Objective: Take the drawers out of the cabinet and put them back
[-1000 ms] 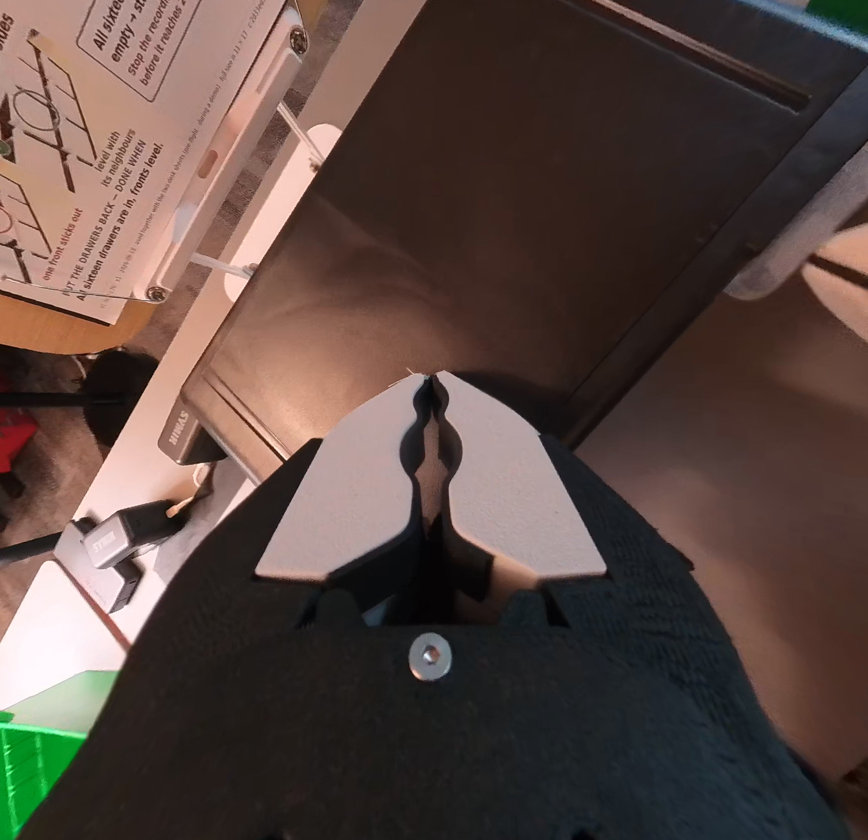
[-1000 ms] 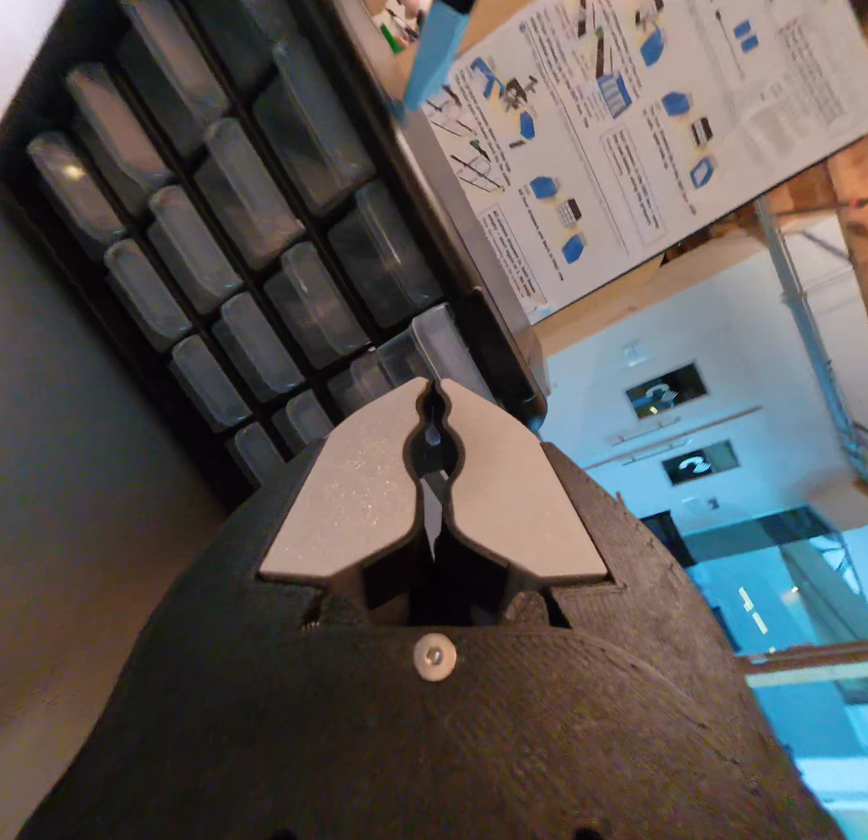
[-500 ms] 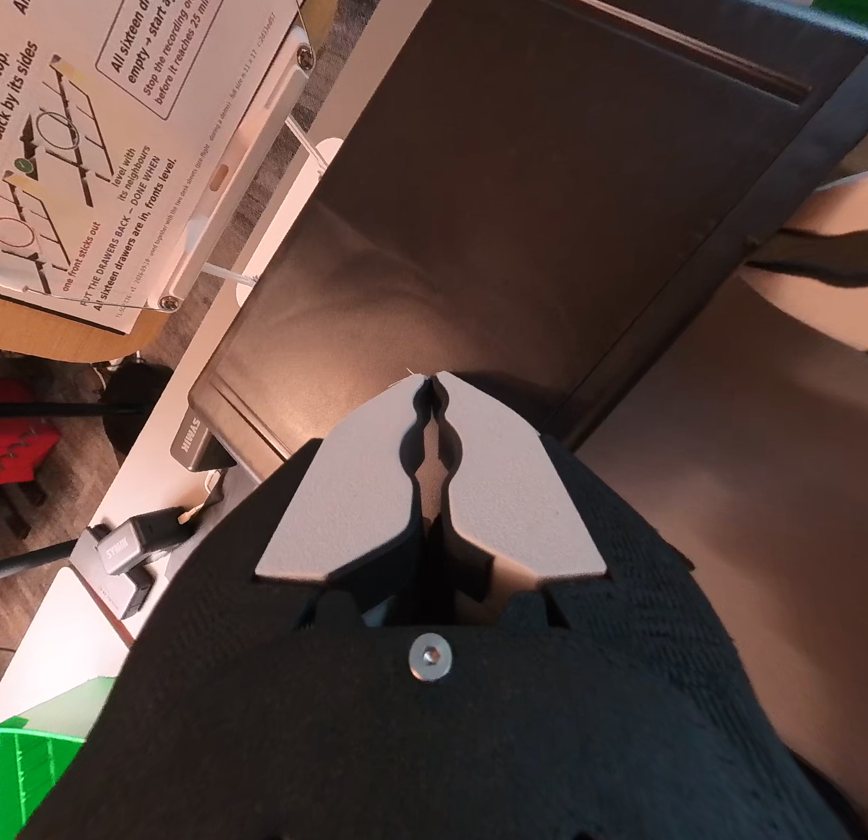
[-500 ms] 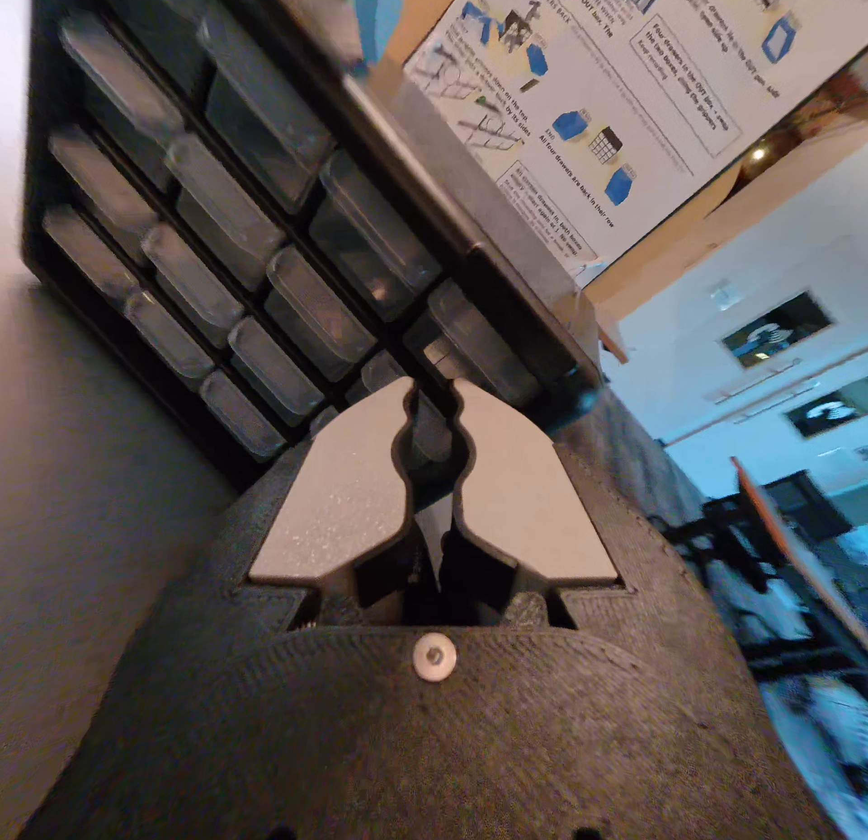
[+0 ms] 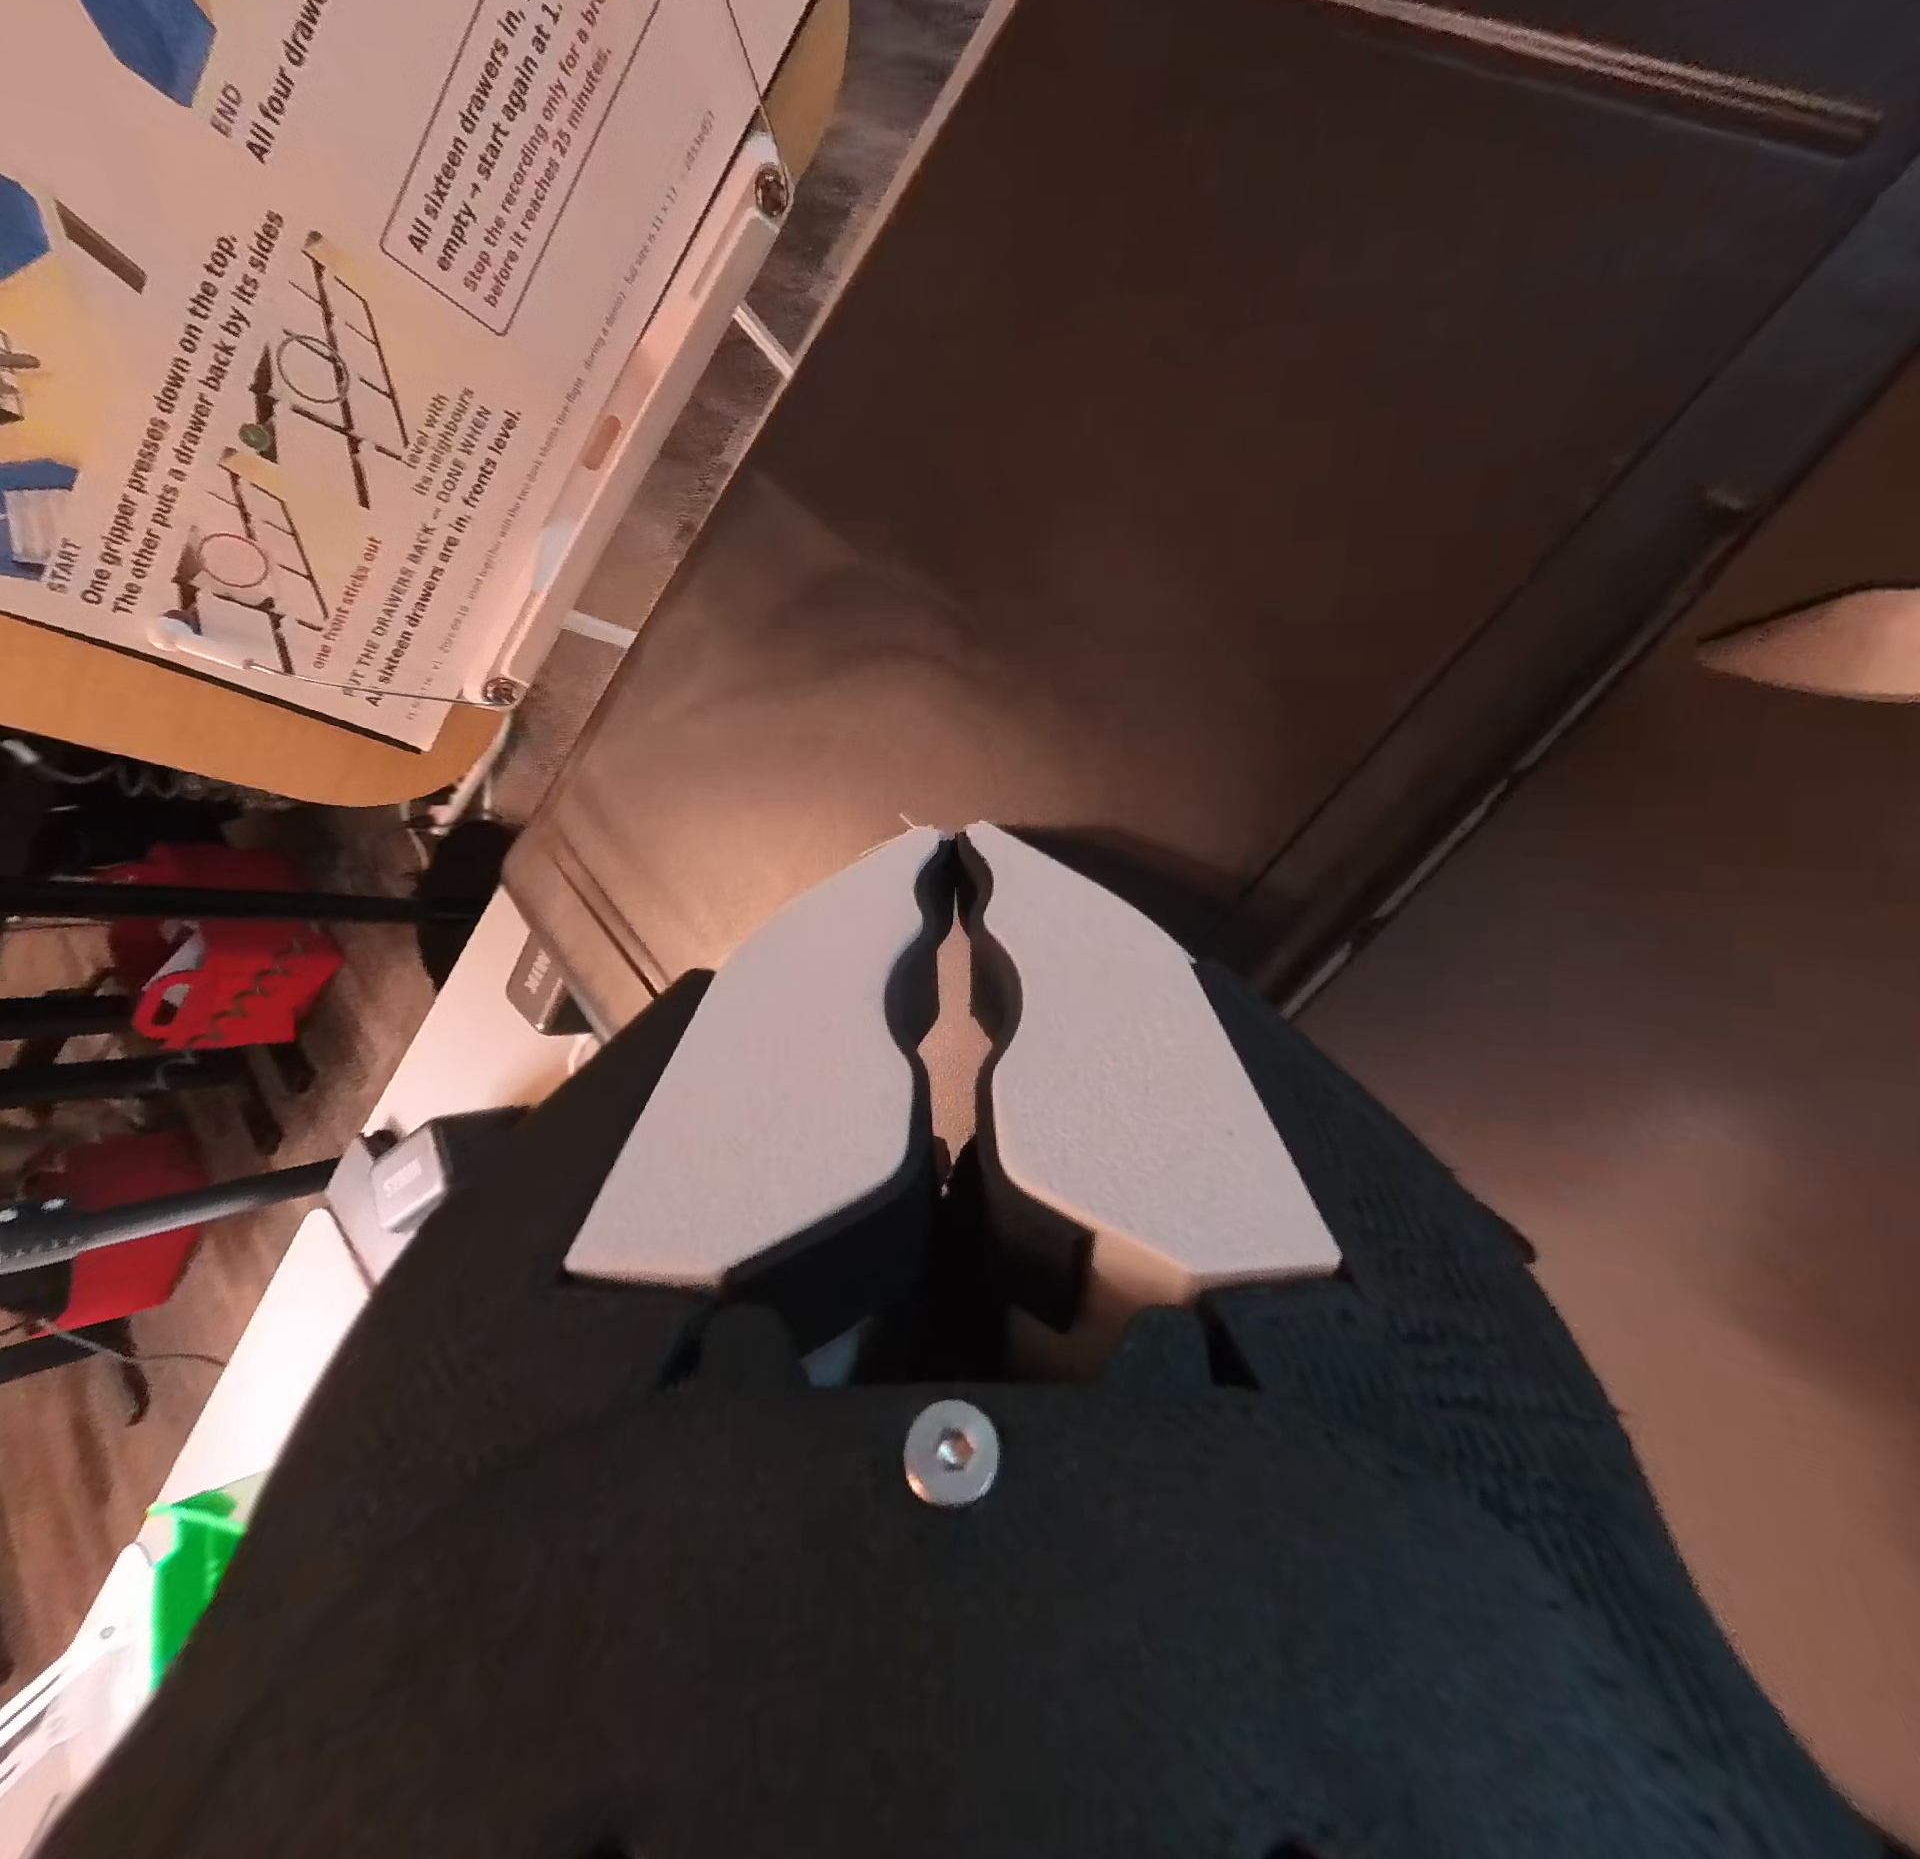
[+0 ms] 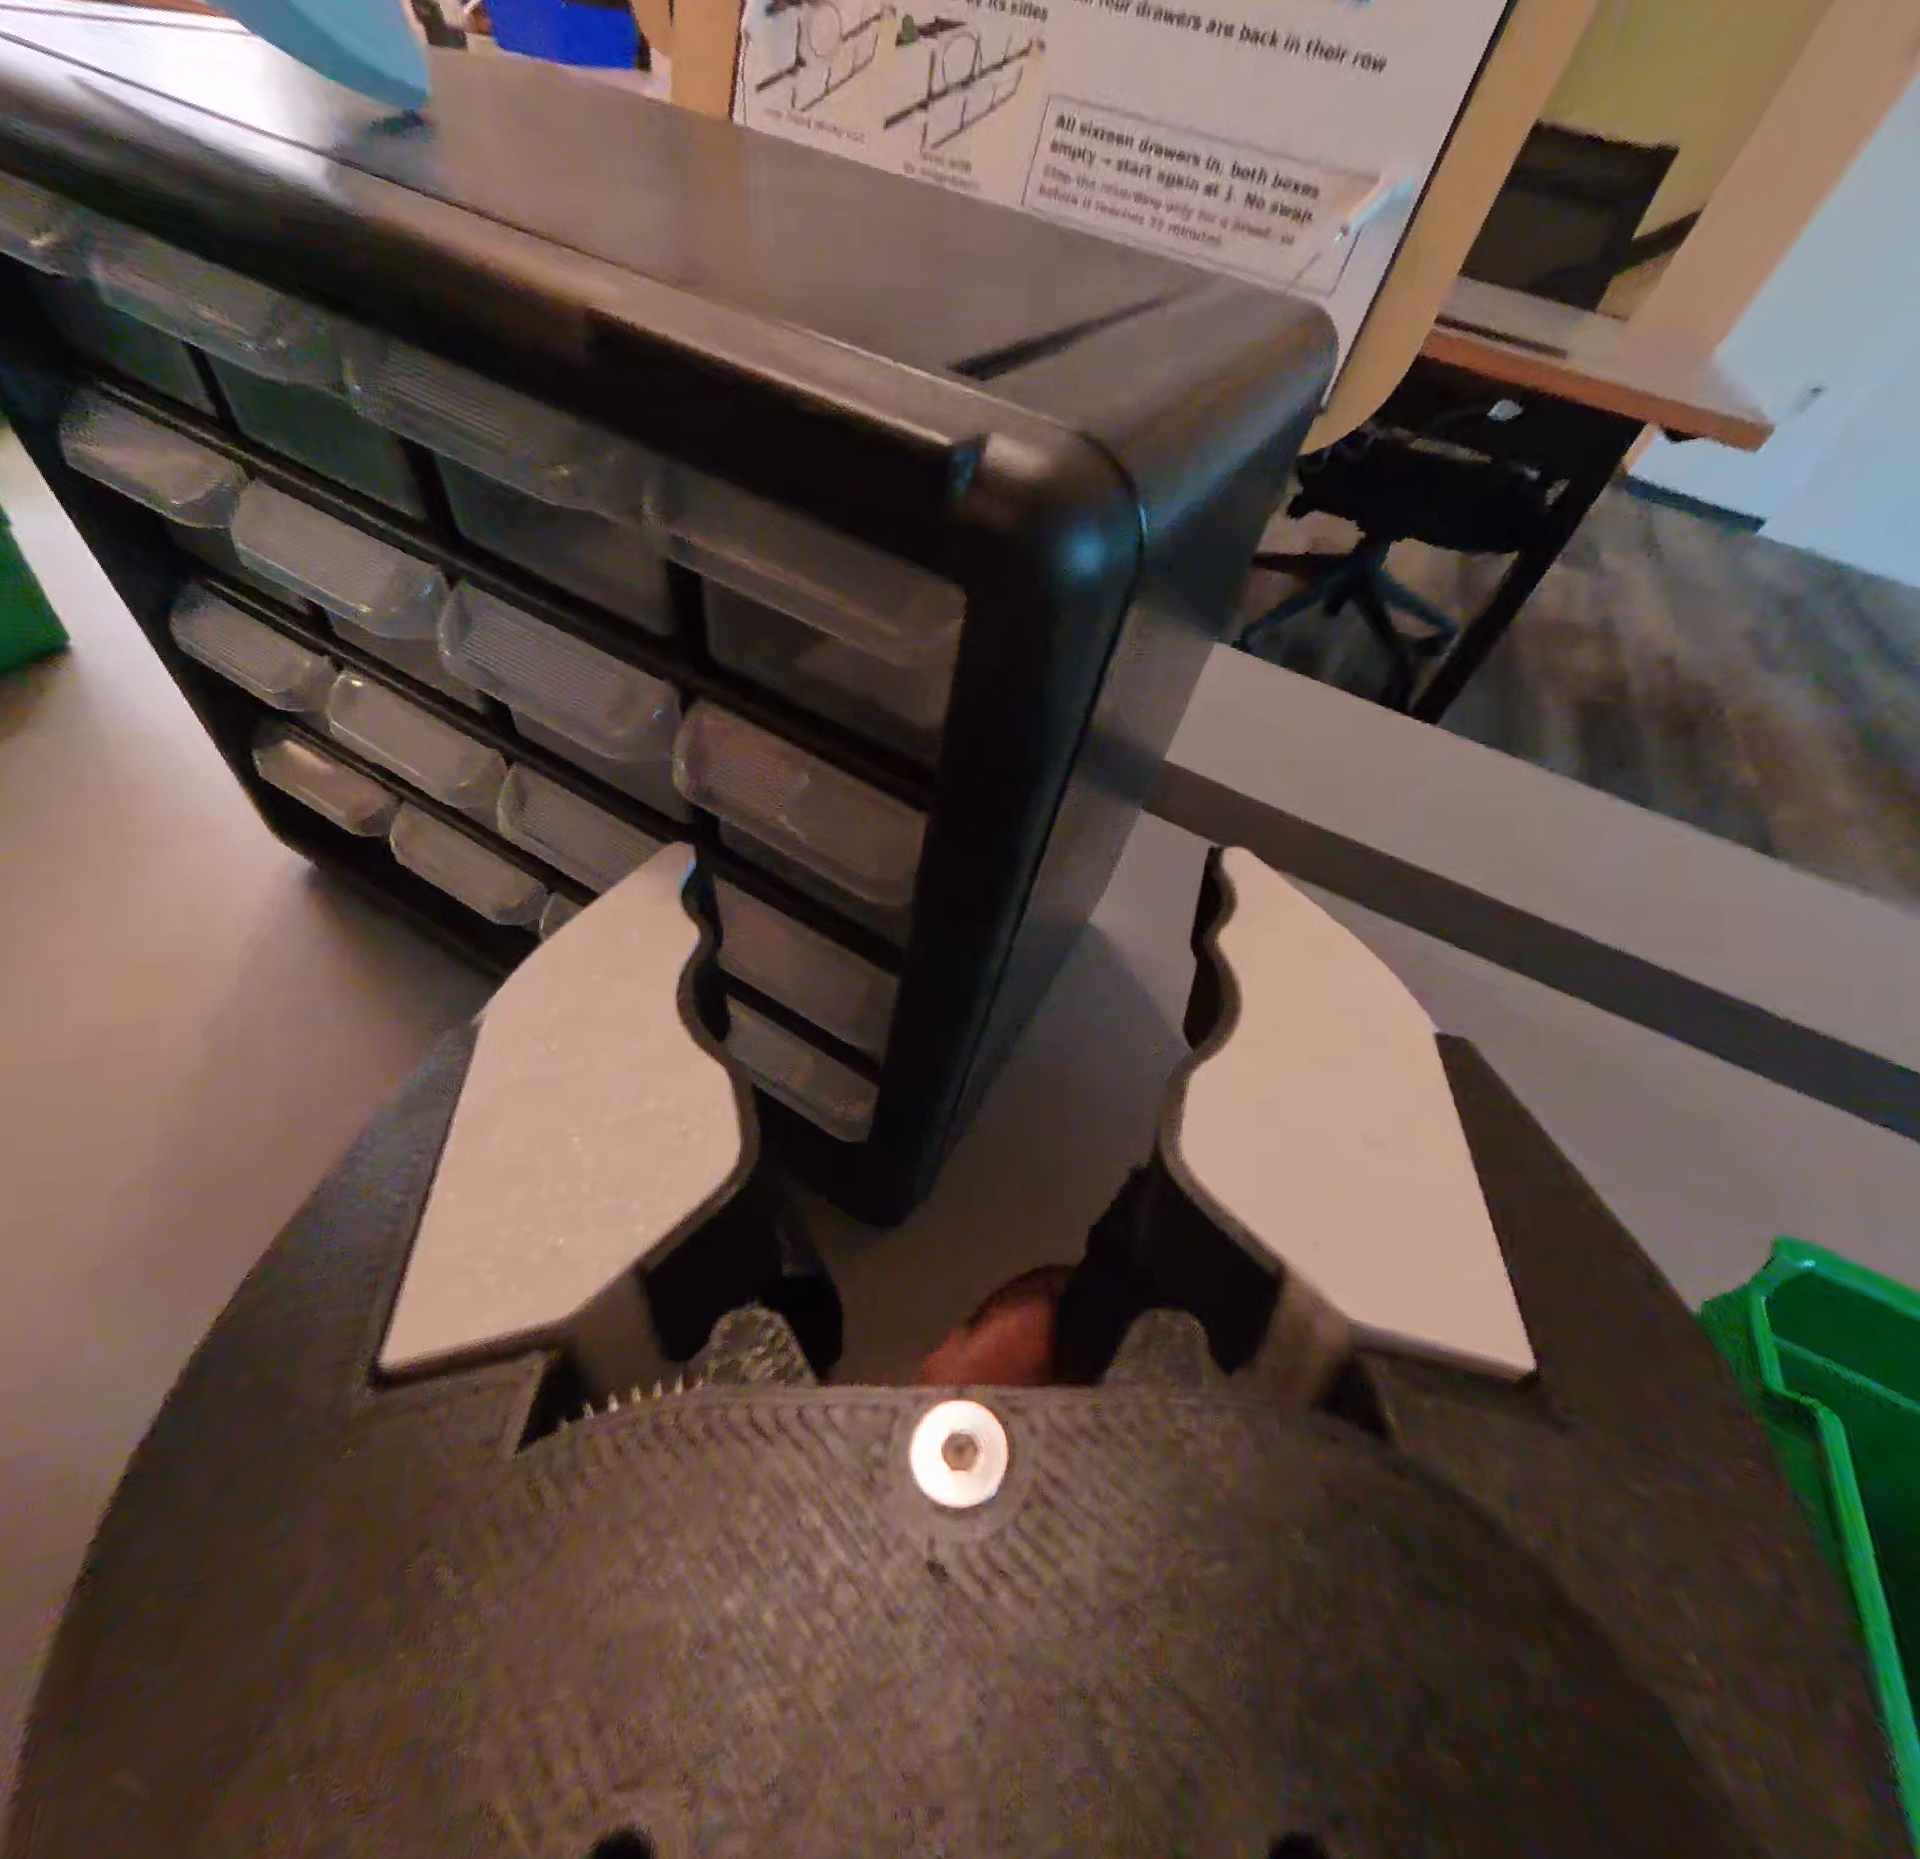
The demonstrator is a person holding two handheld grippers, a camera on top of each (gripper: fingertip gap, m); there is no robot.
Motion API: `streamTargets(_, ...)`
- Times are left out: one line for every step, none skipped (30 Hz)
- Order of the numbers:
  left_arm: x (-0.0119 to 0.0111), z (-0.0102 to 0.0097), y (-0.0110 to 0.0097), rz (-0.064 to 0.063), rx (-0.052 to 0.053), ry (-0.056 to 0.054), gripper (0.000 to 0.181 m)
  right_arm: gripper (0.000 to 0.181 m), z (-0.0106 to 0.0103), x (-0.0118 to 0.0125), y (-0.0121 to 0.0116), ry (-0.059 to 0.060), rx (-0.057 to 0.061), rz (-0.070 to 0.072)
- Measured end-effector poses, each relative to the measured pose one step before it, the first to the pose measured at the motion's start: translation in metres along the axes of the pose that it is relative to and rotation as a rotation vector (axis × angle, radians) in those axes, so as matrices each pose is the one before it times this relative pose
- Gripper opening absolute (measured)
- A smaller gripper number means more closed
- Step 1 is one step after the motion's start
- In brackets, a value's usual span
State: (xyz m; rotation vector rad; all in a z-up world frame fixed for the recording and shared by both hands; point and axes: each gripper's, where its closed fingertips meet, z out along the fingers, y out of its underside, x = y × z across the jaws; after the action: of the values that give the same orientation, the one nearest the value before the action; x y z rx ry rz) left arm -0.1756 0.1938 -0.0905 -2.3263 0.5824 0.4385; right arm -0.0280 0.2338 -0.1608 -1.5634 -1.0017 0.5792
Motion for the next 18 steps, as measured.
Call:
streamTargets(-0.00018, -0.00019, -0.00011, 0.0065, 0.0013, -0.0188, 0.0, 0.09, -0.00089, 0.00016, 0.00183, -0.0054, -0.0221, 0.0062)
streamTargets(-0.00063, -0.00032, 0.00011, 0.0101, 0.0047, -0.0241, 0.0, 0.093, -0.00195, 0.00021, 0.00108, -0.0014, -0.0249, -0.0017)
streamTargets(-0.00195, -0.00079, 0.00145, 0.0173, 0.0055, -0.0371, 0.0, 0.096, -0.00356, 0.00061, -0.0004, 0.0058, -0.0179, -0.0093)
streamTargets(-0.00331, -0.00142, 0.00237, 0.0098, 0.0109, -0.0503, 0.002, 0.098, -0.00494, 0.00119, -0.00136, 0.0128, -0.0096, -0.0136)
streamTargets(-0.00436, -0.00321, 0.00195, -0.0017, 0.0228, -0.0578, 0.009, 0.1, -0.00611, 0.00094, -0.00196, 0.0101, -0.0037, -0.0178)
streamTargets(-0.00338, -0.00608, 0.0011, -0.0111, 0.0402, -0.044, 0.023, 0.102, -0.00663, 0.00119, -0.00193, 0.0103, -0.001, -0.0164)
streamTargets(0.00002, -0.00888, 0.00041, -0.0239, 0.0531, -0.0114, 0.037, 0.103, -0.00665, 0.00147, -0.00131, 0.009, -0.0012, -0.0111)
streamTargets(0.003, -0.01093, 0.00041, -0.0411, 0.0593, 0.016, 0.049, 0.105, -0.00633, 0.00105, -0.00054, 0.003, -0.0019, -0.0068)
streamTargets(0.00281, -0.01234, 0.00009, -0.0656, 0.0656, 0.0186, 0.056, 0.106, -0.00597, 0.00033, 0.00034, -0.0012, -0.0042, 0.001)
streamTargets(0.00314, -0.01306, -0.0008, -0.0849, 0.0745, 0.0205, 0.064, 0.108, -0.00547, -0.00072, 0.00099, -0.0063, -0.0027, 0.0057)
streamTargets(0.00569, -0.01329, 0.00016, -0.0876, 0.0716, 0.0343, 0.075, 0.11, -0.00475, -0.00192, 0.00138, -0.0105, 0.0002, 0.0061)
streamTargets(0.00751, -0.01325, 0.00183, -0.0841, 0.0643, 0.0423, 0.085, 0.112, -0.0044, -0.00208, 0.0028, -0.0068, -0.0059, 0.0104)
streamTargets(0.00884, -0.01276, 0.00343, -0.0807, 0.0591, 0.0439, 0.096, 0.115, -0.00462, -0.00403, 0.0038, -0.0136, -0.0118, 0.0083)
streamTargets(0.01047, -0.01278, 0.0063, -0.0664, 0.0443, 0.0496, 0.106, 0.118, -0.00533, -0.00612, 0.00411, -0.0213, -0.0099, 0.0048)
streamTargets(0.0104, -0.0126, 0.00831, -0.0485, 0.0325, 0.0461, 0.111, 0.119, -0.00622, -0.00716, 0.00468, -0.0214, -0.0079, 0.0018)
streamTargets(0.00852, -0.01247, 0.01035, -0.0377, 0.0184, 0.0288, 0.118, 0.12, -0.00724, -0.008, 0.00553, -0.0229, -0.0088, -0.0057)
streamTargets(0.00661, -0.01271, 0.01147, -0.0281, 0.0083, 0.013, 0.125, 0.121, -0.00806, -0.00687, 0.0062, -0.015, -0.0116, -0.0049)
streamTargets(0.00413, -0.01291, 0.0114, -0.0268, 0.0083, -0.0058, 0.127, 0.122, -0.00891, -0.00525, 0.00529, -0.0046, -0.0059, 0.0014)
